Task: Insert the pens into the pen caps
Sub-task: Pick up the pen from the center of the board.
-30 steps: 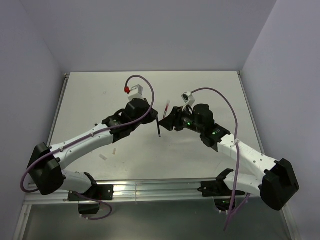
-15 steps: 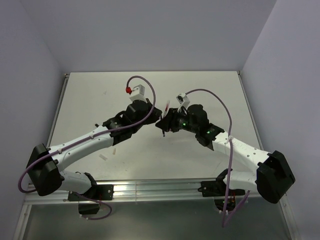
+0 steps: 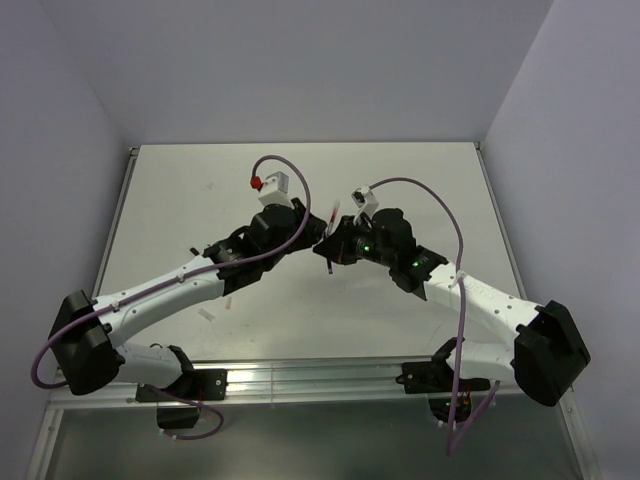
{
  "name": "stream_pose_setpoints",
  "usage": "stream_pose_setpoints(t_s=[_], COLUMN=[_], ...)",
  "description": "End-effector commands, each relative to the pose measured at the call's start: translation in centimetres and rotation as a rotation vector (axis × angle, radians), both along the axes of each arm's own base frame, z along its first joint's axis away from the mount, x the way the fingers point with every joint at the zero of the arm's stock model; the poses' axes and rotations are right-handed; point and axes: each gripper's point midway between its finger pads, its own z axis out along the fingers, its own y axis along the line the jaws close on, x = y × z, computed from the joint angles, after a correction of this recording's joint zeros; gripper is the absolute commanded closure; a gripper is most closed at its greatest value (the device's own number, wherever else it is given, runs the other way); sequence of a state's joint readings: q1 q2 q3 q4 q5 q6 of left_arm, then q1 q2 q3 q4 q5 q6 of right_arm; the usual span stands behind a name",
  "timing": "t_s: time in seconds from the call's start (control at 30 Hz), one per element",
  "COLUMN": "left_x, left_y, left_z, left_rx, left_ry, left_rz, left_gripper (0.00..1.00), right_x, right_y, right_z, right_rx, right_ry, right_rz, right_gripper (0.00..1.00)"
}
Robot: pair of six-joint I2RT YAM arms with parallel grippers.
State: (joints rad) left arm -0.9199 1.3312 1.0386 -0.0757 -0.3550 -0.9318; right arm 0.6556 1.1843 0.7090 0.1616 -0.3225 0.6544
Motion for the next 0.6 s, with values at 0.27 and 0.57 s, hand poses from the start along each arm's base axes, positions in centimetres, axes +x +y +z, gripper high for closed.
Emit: stream_pose_setpoints(t_s=[0.27, 0.57], left_x=[-0.7, -0.6], left_y=[6.0, 12.1], left_z=[7.8, 2.4], left_rx=[0.004, 0.182], left_ry=[-0.193, -0.039], left_rz=[0.118, 0.231], left_gripper=[0.2, 0.16], right_x=[1.0, 0.7], right_y=[-2.1, -2.9], right_z=[2.6, 4.1], right_rx=[-0.132, -0.207], right_ry=[-0.106, -0.16], right_rz=[-0.055, -0.005], right_gripper=[1.0, 1.0])
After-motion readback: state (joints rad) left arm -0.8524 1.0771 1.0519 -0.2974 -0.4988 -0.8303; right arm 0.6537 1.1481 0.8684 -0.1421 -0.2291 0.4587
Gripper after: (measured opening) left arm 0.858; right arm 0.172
